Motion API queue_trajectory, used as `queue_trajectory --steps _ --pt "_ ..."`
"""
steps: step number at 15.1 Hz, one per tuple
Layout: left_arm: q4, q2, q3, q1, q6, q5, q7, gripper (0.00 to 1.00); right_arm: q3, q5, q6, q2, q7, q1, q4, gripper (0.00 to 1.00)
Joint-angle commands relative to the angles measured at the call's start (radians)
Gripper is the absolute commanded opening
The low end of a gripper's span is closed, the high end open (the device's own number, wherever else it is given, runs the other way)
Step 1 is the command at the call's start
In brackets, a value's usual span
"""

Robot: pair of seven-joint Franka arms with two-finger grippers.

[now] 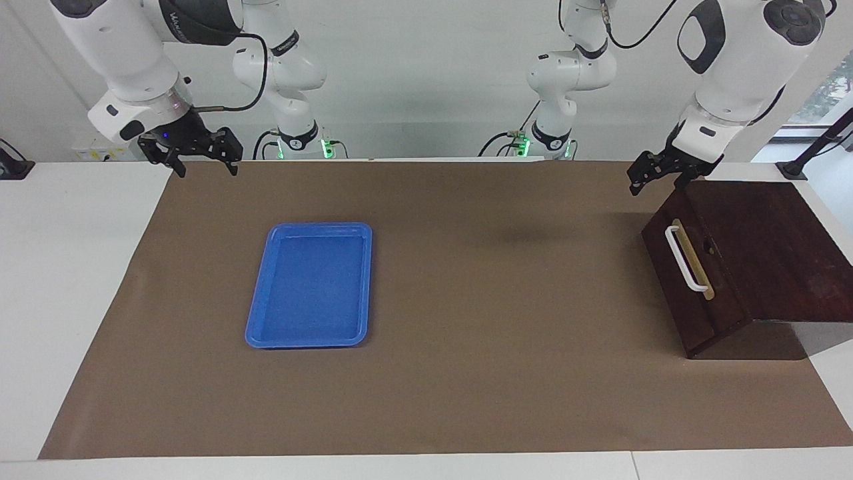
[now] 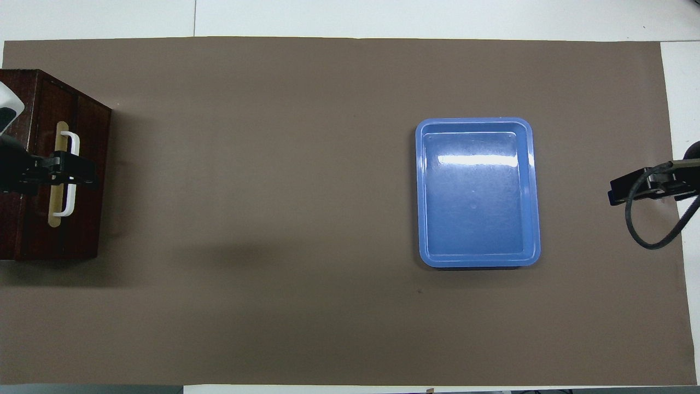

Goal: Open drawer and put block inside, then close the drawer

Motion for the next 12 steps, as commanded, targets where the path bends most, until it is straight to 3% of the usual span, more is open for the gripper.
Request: queue_trajectory --steps 1,12 --pt "0.026 0.008 0.01 -0.012 -0.048 -0.015 0.034 1.0 0.01 -0.013 -0.001 -0.011 -0.02 -0.013 -0.006 1.0" --pt "0.023 0.008 0.012 -0.01 -0.041 -0.017 0.065 1.0 0.01 -0.013 -0.001 -0.011 -0.02 -0.013 -0.006 1.0"
